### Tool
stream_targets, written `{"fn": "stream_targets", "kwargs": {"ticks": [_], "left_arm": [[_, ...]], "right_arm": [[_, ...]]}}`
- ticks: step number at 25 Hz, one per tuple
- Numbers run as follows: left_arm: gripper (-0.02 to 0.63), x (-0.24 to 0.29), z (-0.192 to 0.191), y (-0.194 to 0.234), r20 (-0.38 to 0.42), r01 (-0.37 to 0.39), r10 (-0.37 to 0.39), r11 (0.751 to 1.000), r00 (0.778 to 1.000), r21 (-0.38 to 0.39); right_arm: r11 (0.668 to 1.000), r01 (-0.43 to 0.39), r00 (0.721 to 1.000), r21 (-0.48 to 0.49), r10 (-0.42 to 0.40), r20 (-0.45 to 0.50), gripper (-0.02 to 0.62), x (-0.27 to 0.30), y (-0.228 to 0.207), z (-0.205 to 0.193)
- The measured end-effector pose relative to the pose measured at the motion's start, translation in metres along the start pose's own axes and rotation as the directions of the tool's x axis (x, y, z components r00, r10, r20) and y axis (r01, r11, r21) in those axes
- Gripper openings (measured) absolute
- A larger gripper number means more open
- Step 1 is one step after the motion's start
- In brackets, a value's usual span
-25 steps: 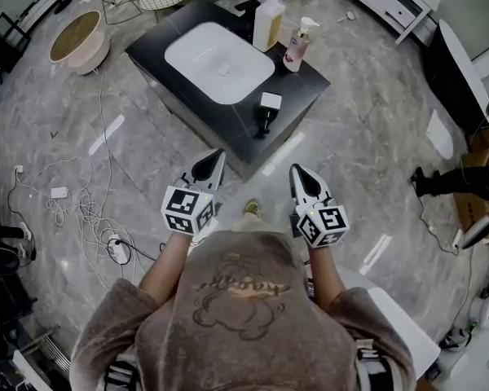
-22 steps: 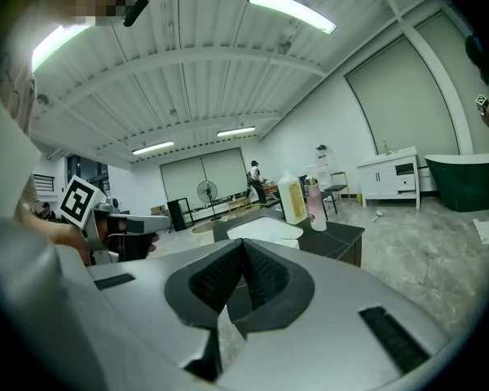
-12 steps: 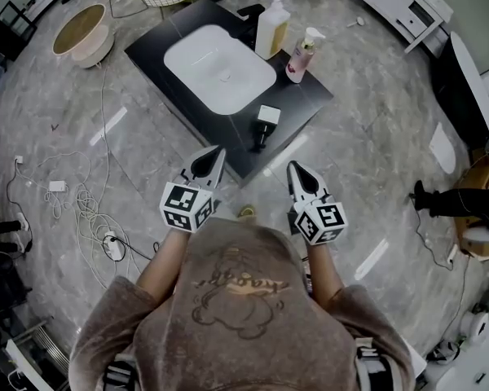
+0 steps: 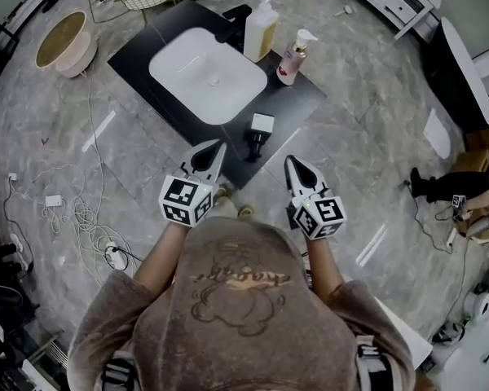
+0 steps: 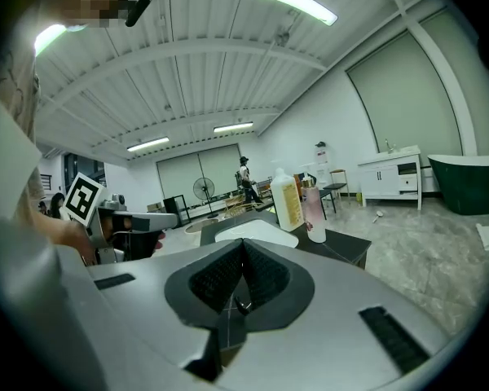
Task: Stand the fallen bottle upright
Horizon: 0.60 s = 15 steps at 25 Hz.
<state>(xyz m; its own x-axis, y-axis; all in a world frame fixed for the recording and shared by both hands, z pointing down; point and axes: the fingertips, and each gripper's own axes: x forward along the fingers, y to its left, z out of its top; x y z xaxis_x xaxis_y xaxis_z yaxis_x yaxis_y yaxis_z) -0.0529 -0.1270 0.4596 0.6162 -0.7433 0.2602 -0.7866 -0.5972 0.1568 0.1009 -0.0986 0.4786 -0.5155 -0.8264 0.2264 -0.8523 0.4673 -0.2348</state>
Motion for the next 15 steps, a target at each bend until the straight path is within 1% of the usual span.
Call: {"fn": "stream_targets", "kwargs": {"ticks": [6,15], "left_arm": [[0.018,0.02,0.006,0.018,-0.01,0.051,-0.051,0.999,0.999,0.005],[0.018,0.039,0.014,0.034,-0.017,0.12,-0.12,0.993,0.993,0.014]], "right_arm": [[0.999,0.046,0.999,0.005,-0.046,0.003,-0.002,0.019,-0.004,0.006],[0.997,0.079,0.997,-0.002,-0.079,-0.005,-0.002,0.043,-0.006,0.012]]}}
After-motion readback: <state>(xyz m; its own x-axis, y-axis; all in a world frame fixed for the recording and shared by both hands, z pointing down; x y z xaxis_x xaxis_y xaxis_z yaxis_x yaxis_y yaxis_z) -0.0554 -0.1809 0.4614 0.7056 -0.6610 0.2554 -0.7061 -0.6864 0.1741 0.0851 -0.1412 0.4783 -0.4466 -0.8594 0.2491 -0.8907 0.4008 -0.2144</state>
